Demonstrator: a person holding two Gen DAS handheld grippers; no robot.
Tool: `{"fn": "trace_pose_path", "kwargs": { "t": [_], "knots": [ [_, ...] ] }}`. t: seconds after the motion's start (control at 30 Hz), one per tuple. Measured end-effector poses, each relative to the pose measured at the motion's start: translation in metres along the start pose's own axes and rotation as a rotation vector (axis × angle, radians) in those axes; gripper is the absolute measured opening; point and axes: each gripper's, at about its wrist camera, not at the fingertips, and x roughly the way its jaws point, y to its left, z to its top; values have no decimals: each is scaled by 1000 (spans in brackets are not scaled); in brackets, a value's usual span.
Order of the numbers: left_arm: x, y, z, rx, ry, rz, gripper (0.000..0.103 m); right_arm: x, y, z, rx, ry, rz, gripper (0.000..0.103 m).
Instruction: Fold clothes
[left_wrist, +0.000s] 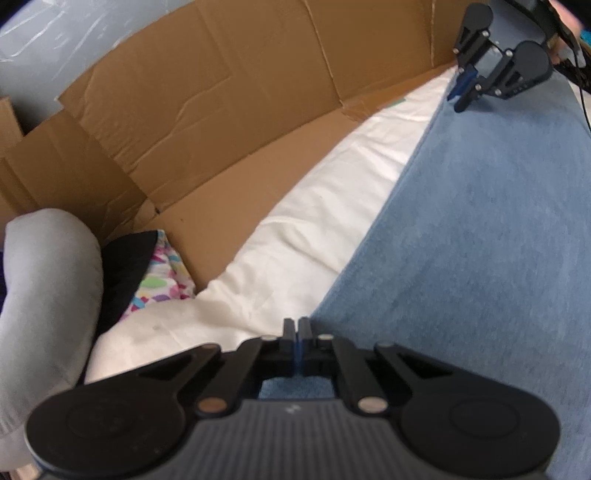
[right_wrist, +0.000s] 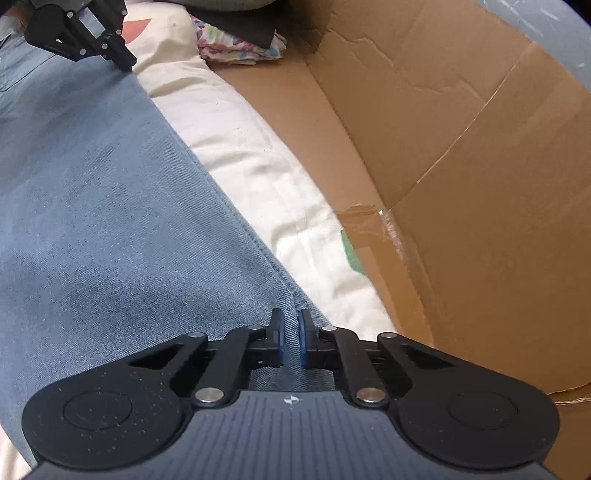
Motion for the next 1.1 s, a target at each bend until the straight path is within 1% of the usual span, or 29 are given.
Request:
{"fn": "trace_pose_path", "kwargs": {
  "t": [0.17,0.3,0.4,0.5,0.57,0.6,0.67,0.7,0.73,0.93,1.07,1.1],
  "knots": [
    [0,2,1,-13,-5,-2,0,0,-1,1,14,-2,-26,5],
    [11,3,0,-32,19,-6,0,10,-1,3,30,14,-33,5],
    [19,3,1,-45,40,-2,0,13,-3,2,52,9,-36,5],
    [16,6,7,-76,36,0,1,-4,-12,-12,106,-3,-51,7],
    [13,6,13,-88,28,-11,7,-16,-18,-22,143,-11,-61,11],
    [11,4,17,-86,22,-20,8,-22,-22,-27,161,-15,-66,11],
    [8,-2,27,-68,6,-38,8,-34,-28,-36,198,-23,-76,19],
    [7,-6,33,-62,-4,-49,8,-40,-31,-41,217,-27,-81,25],
    [6,-9,40,-60,-13,-62,8,-46,-35,-46,235,-31,-86,28],
    [6,-29,86,-45,-74,-119,9,-82,-54,-75,346,-55,-116,30],
    [9,-42,120,-31,-107,-161,10,-90,-65,-104,424,-51,-153,30],
    [10,-45,128,-28,-114,-172,11,-92,-68,-112,443,-49,-163,32]
  ]
}}
